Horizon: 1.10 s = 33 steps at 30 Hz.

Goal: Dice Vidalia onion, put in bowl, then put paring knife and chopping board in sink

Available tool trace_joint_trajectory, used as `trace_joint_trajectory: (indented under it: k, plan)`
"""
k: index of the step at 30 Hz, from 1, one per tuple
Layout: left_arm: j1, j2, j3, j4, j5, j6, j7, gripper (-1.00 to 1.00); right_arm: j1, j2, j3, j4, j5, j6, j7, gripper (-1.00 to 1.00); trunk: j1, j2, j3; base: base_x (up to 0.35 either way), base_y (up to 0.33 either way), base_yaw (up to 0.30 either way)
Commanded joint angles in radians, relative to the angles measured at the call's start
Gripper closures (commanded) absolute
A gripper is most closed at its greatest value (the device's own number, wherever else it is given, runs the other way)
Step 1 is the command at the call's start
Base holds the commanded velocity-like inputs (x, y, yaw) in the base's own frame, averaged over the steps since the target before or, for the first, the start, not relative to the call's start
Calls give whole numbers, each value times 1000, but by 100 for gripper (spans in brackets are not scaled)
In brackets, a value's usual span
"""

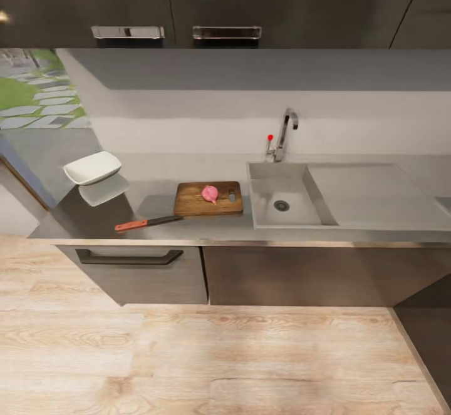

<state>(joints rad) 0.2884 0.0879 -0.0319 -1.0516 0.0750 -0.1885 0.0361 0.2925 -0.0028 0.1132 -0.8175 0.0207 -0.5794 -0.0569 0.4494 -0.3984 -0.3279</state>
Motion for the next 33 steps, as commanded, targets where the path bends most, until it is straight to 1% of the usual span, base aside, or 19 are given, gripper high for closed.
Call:
trace_joint_trajectory:
  k: [1, 33]
  plan:
    - [0, 1, -3, 0, 8, -2, 4, -100, 0, 0, 2, -1, 2, 0, -6, -100, 1, -2, -1, 0, 302, 0]
    - [0, 1, -4, 19, 8, -3, 4, -100, 0, 0, 2, -1, 2, 0, -6, -100, 1, -2, -1, 0, 303, 0]
